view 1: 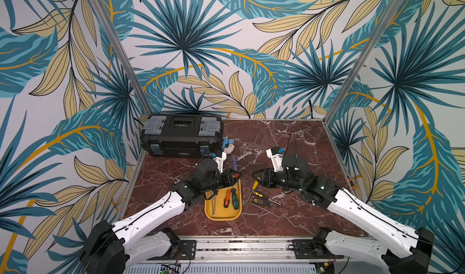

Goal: Put the screwdriver on the desktop into the storage box
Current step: Place the screwdriver in the storage box.

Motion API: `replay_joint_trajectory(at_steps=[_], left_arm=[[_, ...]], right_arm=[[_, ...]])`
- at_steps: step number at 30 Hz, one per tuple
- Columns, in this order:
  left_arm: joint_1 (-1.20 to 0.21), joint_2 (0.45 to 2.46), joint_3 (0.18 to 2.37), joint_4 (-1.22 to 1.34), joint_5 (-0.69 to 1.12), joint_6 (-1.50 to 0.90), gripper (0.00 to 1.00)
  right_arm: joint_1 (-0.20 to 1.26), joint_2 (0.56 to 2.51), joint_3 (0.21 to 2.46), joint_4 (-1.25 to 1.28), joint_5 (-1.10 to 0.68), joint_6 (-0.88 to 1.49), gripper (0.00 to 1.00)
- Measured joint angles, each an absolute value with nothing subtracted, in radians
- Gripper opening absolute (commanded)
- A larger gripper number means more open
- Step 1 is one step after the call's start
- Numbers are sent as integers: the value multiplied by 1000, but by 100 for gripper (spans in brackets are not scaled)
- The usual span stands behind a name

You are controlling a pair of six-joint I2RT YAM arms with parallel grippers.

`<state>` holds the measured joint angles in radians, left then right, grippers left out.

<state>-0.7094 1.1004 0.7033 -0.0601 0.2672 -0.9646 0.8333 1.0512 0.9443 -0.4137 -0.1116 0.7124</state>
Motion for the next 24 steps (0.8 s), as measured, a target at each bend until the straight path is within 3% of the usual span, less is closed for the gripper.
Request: replay_joint_trajectory(at_steps=[5, 11, 14, 24], left_arm=[[-709, 1099, 718, -102, 246, -965, 0], [-709, 1092, 733, -120, 246, -965, 0], [-709, 1081, 734, -128, 246, -965, 0], [-706, 1060, 734, -139, 243, -966, 0]], right_arm=[[931, 1103, 947, -429, -73, 680, 53], [984, 1227, 1019, -413, -72, 660, 43], [999, 1281, 1066, -408, -73, 648, 37], [1003, 1339, 1104, -430, -19, 656, 0]])
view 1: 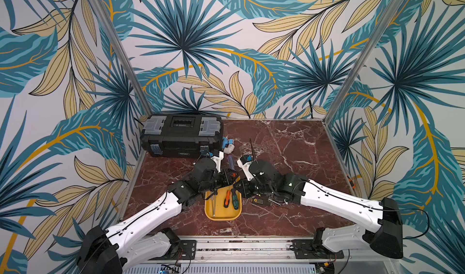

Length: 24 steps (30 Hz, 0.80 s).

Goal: Put the screwdriver on the desktop into the storage box
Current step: Place the screwdriver in the storage box.

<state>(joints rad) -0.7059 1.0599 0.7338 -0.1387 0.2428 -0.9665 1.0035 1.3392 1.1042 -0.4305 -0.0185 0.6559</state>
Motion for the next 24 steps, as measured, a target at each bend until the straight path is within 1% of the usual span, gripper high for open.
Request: replay_joint_trajectory(at_steps=[1, 2, 3, 5, 6, 8, 10, 11, 14, 15, 16, 21, 24], left_arm=[[-705, 1057, 734, -138, 243, -967, 0], [-705, 1057, 734, -137, 243, -968, 4], [-704, 1057, 734, -136, 244, -968, 15], [-704, 1057, 733, -125, 250, -970, 43], [-704, 1056, 733, -111, 255, -974, 52], [-702, 1045, 723, -67, 268, -990, 60], [-698, 1016, 691, -3, 278, -1011, 66], [-695, 995, 667, 35, 281, -1025, 67], [-683, 941, 593, 152, 286, -1054, 67], [-679, 928, 575, 182, 288, -1061, 74], [-677, 920, 562, 212, 292, -1069, 73], [-672, 914, 536, 331, 324, -1118, 56], [-672, 914, 532, 361, 333, -1132, 42]], right_arm=[[1000, 1339, 1103, -437, -14, 655, 0], [1000, 1339, 1103, -436, -8, 658, 0], [1002, 1337, 1102, -436, -2, 659, 0], [1002, 1326, 1091, -426, 3, 663, 0], [1002, 1315, 1081, -417, 4, 668, 0], [1002, 1291, 1054, -392, 0, 681, 0], [999, 1260, 1013, -353, -16, 702, 0], [995, 1243, 987, -324, -30, 720, 0], [983, 1197, 908, -218, -76, 772, 0], [980, 1183, 880, -177, -92, 793, 0], [976, 1169, 855, -136, -110, 814, 0], [964, 1122, 777, 36, -182, 900, 0], [961, 1111, 761, 113, -212, 937, 0]])
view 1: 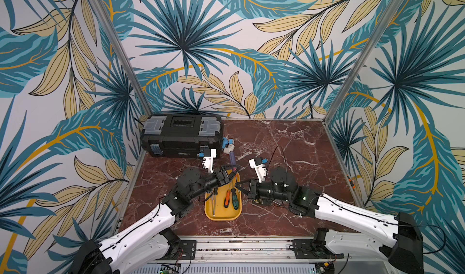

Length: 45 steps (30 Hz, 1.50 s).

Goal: Put the screwdriver on the desktop into the storage box
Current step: Place the screwdriver in the storage box.

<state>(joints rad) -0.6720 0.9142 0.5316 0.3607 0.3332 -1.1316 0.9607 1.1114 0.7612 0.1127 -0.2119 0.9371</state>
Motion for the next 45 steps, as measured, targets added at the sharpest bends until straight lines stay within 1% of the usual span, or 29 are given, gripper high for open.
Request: replay_joint_trajectory(at_steps=[4, 8, 11, 12, 13, 15, 16, 17, 18, 22, 25, 27, 31, 39, 40, 42, 43, 45], left_arm=[[-670, 910, 532, 356, 326, -1130, 23], [-669, 899, 532, 319, 317, -1119, 17], [-669, 897, 532, 300, 313, -1119, 7], [-669, 897, 534, 290, 313, -1116, 3], [-669, 897, 540, 271, 311, -1110, 0], [-666, 899, 566, 185, 281, -1073, 0], [-662, 904, 588, 122, 258, -1046, 0], [-659, 913, 609, 62, 242, -1021, 0], [-659, 931, 642, -13, 222, -988, 0], [-658, 1062, 780, -286, 183, -847, 0], [-672, 1151, 797, -408, 170, -776, 0], [-708, 1200, 795, -489, 144, -743, 0], [-766, 1233, 779, -550, 101, -722, 0], [-771, 1233, 739, -532, -27, -768, 0], [-771, 1233, 737, -522, -38, -777, 9], [-771, 1233, 727, -491, -54, -791, 40], [-771, 1233, 722, -479, -57, -793, 47], [-771, 1233, 710, -459, -64, -809, 52]], right_arm=[[961, 1098, 734, 183, -237, 975, 0], [961, 1091, 718, 197, -241, 992, 0], [961, 1091, 715, 193, -241, 996, 0], [961, 1091, 715, 189, -241, 996, 8], [961, 1091, 716, 181, -239, 995, 21], [961, 1088, 728, 127, -227, 983, 46], [961, 1087, 746, 74, -208, 966, 54], [961, 1087, 767, 21, -184, 951, 65], [961, 1087, 807, -68, -146, 926, 68], [961, 1089, 944, -362, 41, 836, 68], [958, 1090, 987, -514, 163, 801, 70], [953, 1095, 987, -599, 229, 788, 72], [941, 1110, 972, -687, 296, 785, 74], [928, 1185, 955, -732, 321, 785, 73], [925, 1195, 953, -733, 320, 785, 73], [918, 1212, 950, -735, 316, 785, 73], [915, 1216, 949, -736, 313, 785, 73], [909, 1220, 946, -737, 311, 785, 73]])
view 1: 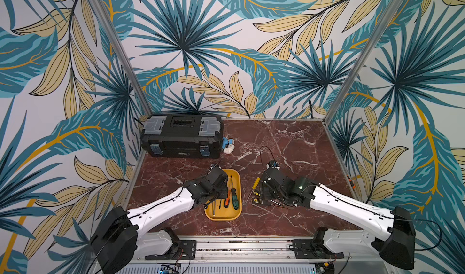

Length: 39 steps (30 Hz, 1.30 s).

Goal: Put the screwdriver on the desktop into the storage box
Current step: Place the screwdriver in the storage box, then pick up the screwdriver from the center of the board.

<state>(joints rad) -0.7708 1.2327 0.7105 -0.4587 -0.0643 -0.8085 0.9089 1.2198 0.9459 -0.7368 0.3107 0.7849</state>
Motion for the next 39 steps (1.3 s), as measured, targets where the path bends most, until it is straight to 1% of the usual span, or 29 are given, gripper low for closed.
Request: replay_joint_trajectory(at_steps=[4, 6, 8, 10, 11, 12, 16, 19, 20, 22, 27, 33, 36, 39], left_arm=[[-771, 1223, 701, -454, -75, -822, 58], [-771, 1206, 702, -456, -87, -824, 58], [-771, 1176, 702, -468, -99, -823, 58], [-771, 1146, 704, -481, -106, -819, 58], [-771, 1130, 706, -489, -109, -818, 58], [-771, 1117, 707, -494, -109, -817, 58], [-771, 1043, 725, -507, -107, -815, 58], [-771, 984, 729, -495, -85, -815, 58], [-771, 966, 729, -487, -75, -815, 59], [-771, 940, 729, -474, -56, -815, 59], [-771, 918, 735, -458, -17, -810, 59], [-769, 890, 735, -457, -4, -808, 59], [-769, 868, 735, -447, -3, -808, 60], [-769, 857, 735, -430, -4, -809, 60]], right_arm=[[890, 1226, 945, -738, 302, 781, 73], [882, 1242, 944, -737, 293, 772, 69], [872, 1267, 941, -731, 273, 758, 67], [861, 1300, 936, -720, 247, 737, 55], [852, 1320, 933, -713, 231, 729, 51], [844, 1340, 933, -708, 217, 726, 51], [802, 1439, 933, -680, 166, 707, 52], [770, 1493, 943, -662, 141, 700, 60], [762, 1510, 955, -656, 138, 698, 61], [754, 1547, 989, -643, 136, 696, 61], [712, 1684, 1090, -589, 133, 735, 56], [671, 1830, 1137, -554, 128, 797, 48], [672, 1848, 1158, -543, 118, 815, 41], [671, 1864, 1175, -534, 118, 825, 31]])
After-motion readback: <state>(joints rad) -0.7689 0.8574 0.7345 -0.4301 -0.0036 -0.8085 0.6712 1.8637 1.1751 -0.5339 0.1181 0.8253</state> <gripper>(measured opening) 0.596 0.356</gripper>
